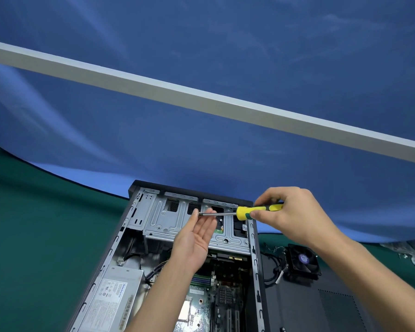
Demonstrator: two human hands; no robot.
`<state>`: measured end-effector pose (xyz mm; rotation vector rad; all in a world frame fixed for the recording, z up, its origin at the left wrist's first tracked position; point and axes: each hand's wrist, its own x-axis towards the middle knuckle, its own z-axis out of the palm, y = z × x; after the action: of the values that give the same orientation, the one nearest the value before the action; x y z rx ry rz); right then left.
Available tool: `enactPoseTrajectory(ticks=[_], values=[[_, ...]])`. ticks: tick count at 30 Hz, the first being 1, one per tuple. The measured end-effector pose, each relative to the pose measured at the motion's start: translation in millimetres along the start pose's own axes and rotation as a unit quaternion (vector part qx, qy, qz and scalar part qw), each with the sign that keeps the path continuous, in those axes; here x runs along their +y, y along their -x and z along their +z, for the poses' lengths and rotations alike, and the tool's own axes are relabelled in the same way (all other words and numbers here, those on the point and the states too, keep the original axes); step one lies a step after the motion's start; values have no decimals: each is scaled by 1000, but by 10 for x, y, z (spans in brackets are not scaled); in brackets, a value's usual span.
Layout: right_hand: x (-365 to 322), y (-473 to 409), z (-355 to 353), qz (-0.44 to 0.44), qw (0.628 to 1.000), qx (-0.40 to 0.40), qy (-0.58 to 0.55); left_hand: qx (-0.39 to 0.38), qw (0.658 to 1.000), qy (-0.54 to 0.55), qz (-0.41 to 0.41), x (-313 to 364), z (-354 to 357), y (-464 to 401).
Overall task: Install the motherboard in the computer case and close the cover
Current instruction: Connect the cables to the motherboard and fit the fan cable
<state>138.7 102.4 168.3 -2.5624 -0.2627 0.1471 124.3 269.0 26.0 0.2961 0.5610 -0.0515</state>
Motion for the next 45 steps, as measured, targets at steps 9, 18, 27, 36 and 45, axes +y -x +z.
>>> enactPoseTrajectory(ticks=[9,18,27,36,45], values=[[7,17,114,65,988,26,-135,64,998,-15,-14,-107,11,-102],[86,8,128,77,990,60,-99,69,995,-48,-51,-176,31,-121],[148,18,161,81,990,57,-102,58,993,-50,-86,-238,-17,-131],[240,-7,181,89,989,57,-100,43,991,-32,-126,-248,-119,-137],[326,-106,228,98,991,50,-77,188,928,-305,-99,-270,-476,-205]])
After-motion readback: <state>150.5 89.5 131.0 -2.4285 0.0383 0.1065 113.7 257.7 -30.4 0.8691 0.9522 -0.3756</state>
